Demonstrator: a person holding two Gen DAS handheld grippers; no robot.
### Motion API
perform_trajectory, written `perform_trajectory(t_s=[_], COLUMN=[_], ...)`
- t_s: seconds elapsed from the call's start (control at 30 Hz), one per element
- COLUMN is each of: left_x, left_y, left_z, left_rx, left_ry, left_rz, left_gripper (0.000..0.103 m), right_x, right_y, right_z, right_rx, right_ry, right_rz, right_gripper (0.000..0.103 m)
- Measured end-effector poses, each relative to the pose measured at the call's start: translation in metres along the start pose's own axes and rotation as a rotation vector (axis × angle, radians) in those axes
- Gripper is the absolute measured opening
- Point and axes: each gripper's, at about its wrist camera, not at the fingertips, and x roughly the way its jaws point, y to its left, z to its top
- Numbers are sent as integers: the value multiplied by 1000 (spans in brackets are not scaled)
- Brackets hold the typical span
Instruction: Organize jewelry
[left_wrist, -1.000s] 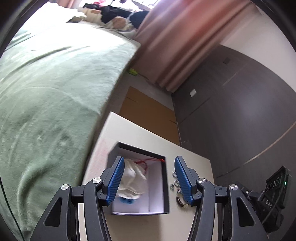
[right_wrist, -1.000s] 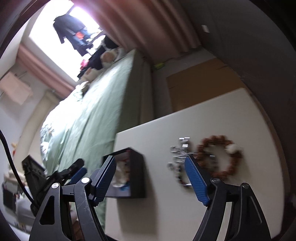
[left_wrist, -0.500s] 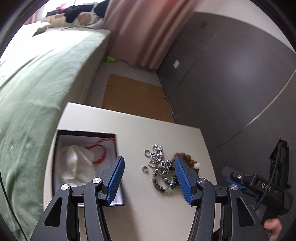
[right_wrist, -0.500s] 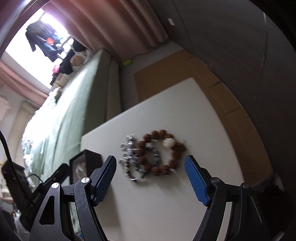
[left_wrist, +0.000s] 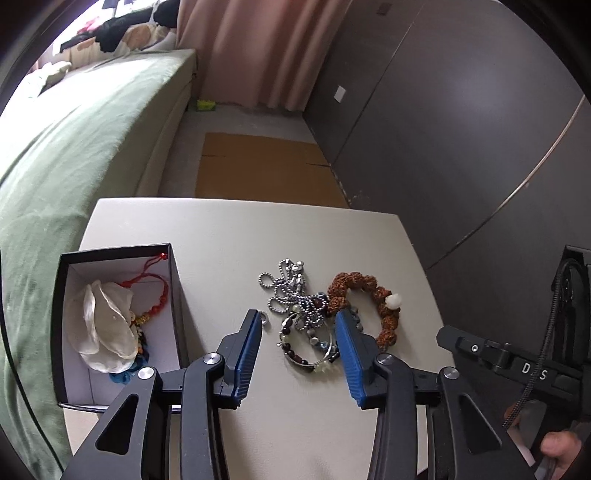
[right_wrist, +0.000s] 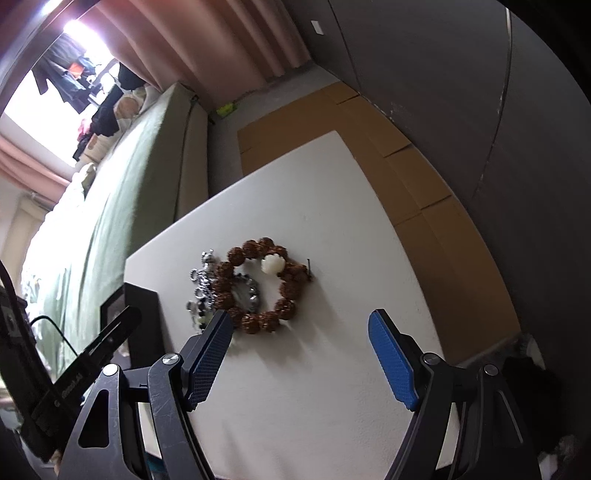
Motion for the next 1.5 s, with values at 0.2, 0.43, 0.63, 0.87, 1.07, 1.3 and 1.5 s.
perform_trajectory(t_s=[0.2,0.43,0.63,0.87,1.07,1.3,1.5], left_x=[3,10,20,26,30,45,63], left_y=[3,11,15,15,14,0,-6], left_z=[1,7,7,5,4,-1,-7], left_rx=[-6,-27,-26,-26,-26,10,31], left_ry=[-2,7,38,52,64,94,133], left_rz=[3,7,10,10,5,22,83], left_gripper=[39,32,27,27,26,25,19], right_x=[18,39,54,59,59,20,0], right_y=[3,8,15,21,23,-2,-7], right_z=[1,3,4,7,8,14,13], right_rx=[-19,-37,-58,-57,-92,-3,14], right_ry=[30,65,87,69,39,-24,-65], right_rz=[-34,-59,-89,-99,-104,-20,24], right_gripper=[75,63,44,44,18,18,18])
